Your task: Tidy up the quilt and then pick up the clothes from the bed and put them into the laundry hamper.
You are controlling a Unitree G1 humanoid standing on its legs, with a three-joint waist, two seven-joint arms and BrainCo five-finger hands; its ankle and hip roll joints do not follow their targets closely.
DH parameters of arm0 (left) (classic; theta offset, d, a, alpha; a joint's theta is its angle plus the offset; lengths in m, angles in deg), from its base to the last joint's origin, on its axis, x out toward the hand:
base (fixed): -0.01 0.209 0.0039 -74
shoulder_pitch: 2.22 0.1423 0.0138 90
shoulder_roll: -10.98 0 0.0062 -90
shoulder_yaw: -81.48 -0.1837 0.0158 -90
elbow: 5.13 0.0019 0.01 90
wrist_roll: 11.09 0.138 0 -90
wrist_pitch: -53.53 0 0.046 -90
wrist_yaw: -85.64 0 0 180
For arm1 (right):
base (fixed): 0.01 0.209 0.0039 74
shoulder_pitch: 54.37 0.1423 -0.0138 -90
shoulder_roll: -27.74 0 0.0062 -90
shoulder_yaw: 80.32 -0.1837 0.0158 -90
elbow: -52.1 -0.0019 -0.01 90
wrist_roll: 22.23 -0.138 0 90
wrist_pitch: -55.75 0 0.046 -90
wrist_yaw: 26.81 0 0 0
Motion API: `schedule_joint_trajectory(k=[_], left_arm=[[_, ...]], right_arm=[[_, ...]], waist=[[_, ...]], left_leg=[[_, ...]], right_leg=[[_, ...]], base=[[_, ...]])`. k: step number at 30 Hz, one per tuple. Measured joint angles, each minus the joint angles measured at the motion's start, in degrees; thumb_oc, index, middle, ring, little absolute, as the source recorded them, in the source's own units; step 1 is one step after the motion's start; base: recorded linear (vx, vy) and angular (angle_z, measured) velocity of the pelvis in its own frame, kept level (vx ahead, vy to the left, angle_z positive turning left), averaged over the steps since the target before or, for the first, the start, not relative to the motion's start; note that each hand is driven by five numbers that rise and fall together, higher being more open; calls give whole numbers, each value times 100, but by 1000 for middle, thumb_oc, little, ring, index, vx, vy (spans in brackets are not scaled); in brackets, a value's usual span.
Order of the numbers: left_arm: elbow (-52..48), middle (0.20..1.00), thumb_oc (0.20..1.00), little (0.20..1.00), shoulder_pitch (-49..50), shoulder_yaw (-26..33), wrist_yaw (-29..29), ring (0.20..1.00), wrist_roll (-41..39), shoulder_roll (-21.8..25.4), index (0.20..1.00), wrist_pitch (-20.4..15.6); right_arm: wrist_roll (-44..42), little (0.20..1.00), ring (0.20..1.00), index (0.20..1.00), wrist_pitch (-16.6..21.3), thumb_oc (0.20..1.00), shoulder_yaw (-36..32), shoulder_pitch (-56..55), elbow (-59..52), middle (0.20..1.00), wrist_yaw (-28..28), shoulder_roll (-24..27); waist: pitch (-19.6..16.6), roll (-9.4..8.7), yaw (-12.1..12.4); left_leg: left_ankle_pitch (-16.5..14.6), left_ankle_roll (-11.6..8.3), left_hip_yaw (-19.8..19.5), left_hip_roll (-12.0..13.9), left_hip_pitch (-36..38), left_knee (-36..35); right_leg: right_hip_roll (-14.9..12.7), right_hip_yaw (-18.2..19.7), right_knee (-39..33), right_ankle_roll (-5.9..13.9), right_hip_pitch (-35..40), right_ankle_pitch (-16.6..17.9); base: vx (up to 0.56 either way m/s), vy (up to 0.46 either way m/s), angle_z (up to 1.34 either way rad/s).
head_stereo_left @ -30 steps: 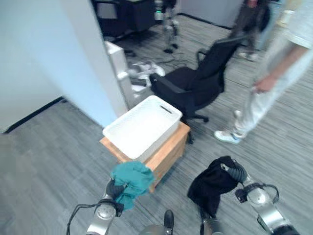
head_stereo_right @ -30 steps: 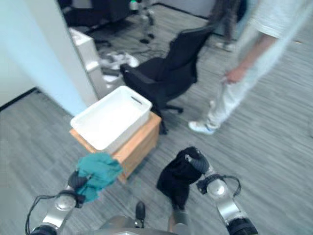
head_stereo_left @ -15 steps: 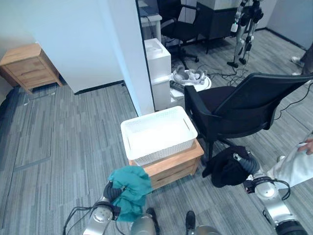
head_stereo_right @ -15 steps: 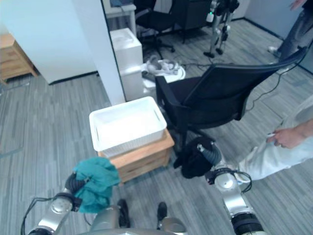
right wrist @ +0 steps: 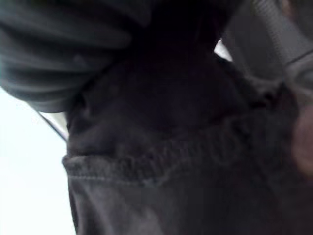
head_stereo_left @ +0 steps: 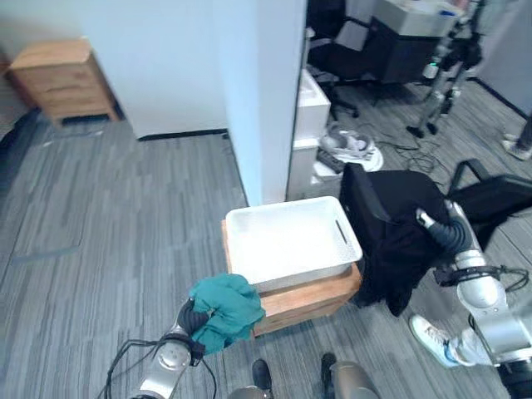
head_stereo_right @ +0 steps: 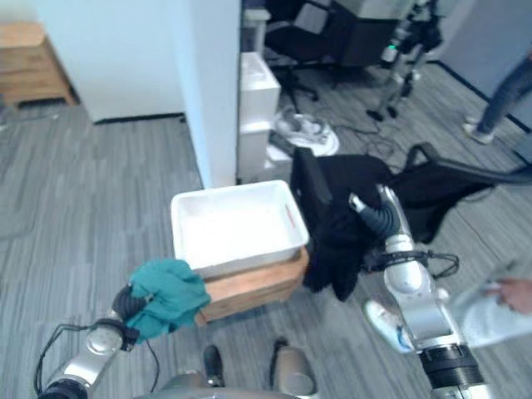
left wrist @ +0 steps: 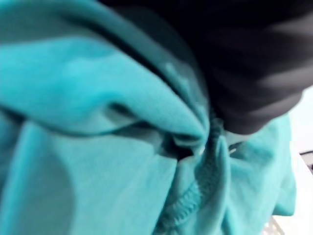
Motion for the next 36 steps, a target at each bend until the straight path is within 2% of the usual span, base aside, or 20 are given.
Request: schedule_joint_trajectory(k=[1,2,4,5,6,8,10,12,14,19,23,27,29,32,36], left_arm=[[42,200,200,200,-91,3,8,200,1,43,200,-1],[35,200,200,200,-82,3,9,200,1,85,200,-1],[30,200,200,200,22,49,-4,200,1,204,200,-1],[18,200,200,200,155,157,-9,200,0,245,200,-3],[-33,200,200,200,361,224,-14,200,-3,172,200,-5],[-92,200,200,200,597,215,8,200,-2,130,200,-28],[-73,200,200,200,598,187,52,200,-2,77,200,-28],[26,200,200,200,532,75,76,200,-8,24,200,-38],[91,200,200,200,441,-12,78,200,-16,-55,200,-42],[84,200,200,200,354,-101,-18,200,-72,-59,200,-100],[77,200,200,200,371,-279,-94,200,-103,-61,200,-106],[-64,200,200,200,350,-358,-129,200,-114,-67,200,-108],[-280,200,200,200,348,-402,-133,200,-115,-66,200,-113],[-570,200,200,200,344,-403,-140,200,-115,-44,200,-124],[-1500,200,200,200,75,-402,-318,200,-115,161,200,-301]], right_arm=[[-2,200,200,200,28,200,0,138,-47,200,14,16],[-1,200,200,200,38,200,1,188,-100,200,32,-4],[-2,200,200,200,125,200,66,334,-163,200,43,-10],[-9,200,200,200,132,200,211,522,-57,200,46,19],[-17,200,200,200,110,200,380,825,125,200,68,77],[-36,200,200,200,58,200,724,1325,302,200,115,354],[-66,200,200,200,44,200,933,1853,547,200,186,484],[-80,200,200,200,40,200,1425,2629,961,200,193,473],[-81,200,200,200,40,200,1824,3114,1219,200,216,453],[-68,200,200,200,29,200,2235,3761,1960,200,181,160],[-63,200,200,200,-82,200,2370,3880,2618,200,173,7],[-54,200,200,200,-166,200,2471,3831,3124,200,155,-200],[-11,200,200,200,-249,200,2473,3623,3392,200,150,-337],[0,200,200,200,-277,200,2482,3364,3545,200,140,-550],[129,200,200,200,-376,200,2533,3293,4323,200,61,-941]], waist=[[-35,-56,-78],[-48,-91,-14],[-89,-201,158],[-138,-318,188],[-150,-189,195],[-183,-127,183],[-189,-128,199],[-188,-124,223],[-186,-120,245],[-188,-78,418],[-130,90,565],[23,345,648],[137,499,709],[279,627,717],[438,795,721]], left_leg=[[7,2,-116,-35,-16,-9],[7,45,-98,-66,8,2],[-78,-50,-115,-172,130,-29],[-133,-129,-85,-245,197,-28],[-187,-206,-73,-67,213,-32],[-175,-305,-62,153,231,-31],[-144,-359,-84,330,245,-28],[-117,-412,-110,456,204,-28],[-99,-460,-151,482,195,-27],[-87,-546,-280,483,-77,-31],[53,-538,-419,479,-374,-29],[158,-536,-554,462,-737,-24],[181,-536,-592,462,-805,-24],[182,-540,-602,461,-811,-22],[216,-566,-715,471,-936,-20]], right_leg=[[-101,123,-815,-17,301,314],[-162,73,-965,-17,346,466],[-341,-15,-964,-9,473,894],[-373,5,-958,-56,557,1238],[-223,-53,-941,-105,618,1267],[-9,-120,-938,-187,620,1219],[158,-202,-937,-190,621,1218],[273,-334,-939,-193,622,1216],[298,-389,-940,-213,610,1203],[288,-508,-965,-329,402,1122],[278,-648,-962,-351,194,1142],[266,-771,-940,-435,-100,1226],[268,-820,-939,-454,-153,1240],[268,-844,-940,-454,-151,1239],[278,-956,-940,-454,-217,1239]], base=[[158,-128,135],[159,-152,69],[141,-116,11],[111,-88,-1],[109,-89,-5],[95,-76,-6],[89,-87,2],[44,-55,6],[22,-27,12],[12,-33,14],[-17,-8,22],[-12,8,15],[7,3,12],[-3,-3,2],[-20,3,13]])
